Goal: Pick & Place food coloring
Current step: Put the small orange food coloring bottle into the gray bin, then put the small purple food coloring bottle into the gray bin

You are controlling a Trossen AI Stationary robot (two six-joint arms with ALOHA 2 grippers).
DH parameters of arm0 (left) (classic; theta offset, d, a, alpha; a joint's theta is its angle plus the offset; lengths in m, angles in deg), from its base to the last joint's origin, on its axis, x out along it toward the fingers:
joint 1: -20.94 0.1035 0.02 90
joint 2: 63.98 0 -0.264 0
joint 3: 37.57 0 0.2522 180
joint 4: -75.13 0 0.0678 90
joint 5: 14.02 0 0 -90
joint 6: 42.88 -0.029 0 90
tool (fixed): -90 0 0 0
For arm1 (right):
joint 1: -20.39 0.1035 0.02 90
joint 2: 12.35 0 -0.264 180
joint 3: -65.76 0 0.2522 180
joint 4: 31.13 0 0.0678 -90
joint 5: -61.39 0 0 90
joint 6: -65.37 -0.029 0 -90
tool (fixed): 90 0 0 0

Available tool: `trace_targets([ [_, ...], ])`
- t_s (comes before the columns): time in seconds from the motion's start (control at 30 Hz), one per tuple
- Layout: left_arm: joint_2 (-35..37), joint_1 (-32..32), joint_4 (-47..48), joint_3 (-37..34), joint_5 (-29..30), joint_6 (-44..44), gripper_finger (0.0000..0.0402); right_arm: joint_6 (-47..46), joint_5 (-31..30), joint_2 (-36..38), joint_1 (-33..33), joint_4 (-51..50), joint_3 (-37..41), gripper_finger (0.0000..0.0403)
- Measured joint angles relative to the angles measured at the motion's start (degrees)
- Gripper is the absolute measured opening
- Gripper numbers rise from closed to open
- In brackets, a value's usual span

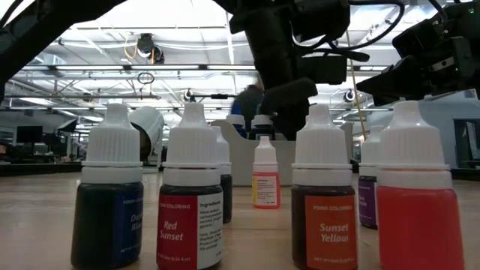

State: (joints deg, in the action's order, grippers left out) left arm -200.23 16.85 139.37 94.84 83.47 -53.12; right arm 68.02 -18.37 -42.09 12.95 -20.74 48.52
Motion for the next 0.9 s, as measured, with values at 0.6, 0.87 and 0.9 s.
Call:
trace_targets([
  [0.6, 12.3, -7.1, 18.9, 12.5, 9.2, 2.2, 0.0196, 0.2, 0.3, -0.1, 0.0, 0.3, 0.0, 0.0000],
  [0.87, 26.2, -13.1, 30.9, 12.4, 15.8, 16.4, 0.0082, -0.2, 0.3, -0.5, 0.0, 0.8, 0.0, 0.0000],
  [0.9, 27.6, -14.2, 31.6, 12.3, 16.8, 18.1, 0.0058, -0.4, 0.3, -0.5, 0.0, 0.6, 0.0, 0.0000],
])
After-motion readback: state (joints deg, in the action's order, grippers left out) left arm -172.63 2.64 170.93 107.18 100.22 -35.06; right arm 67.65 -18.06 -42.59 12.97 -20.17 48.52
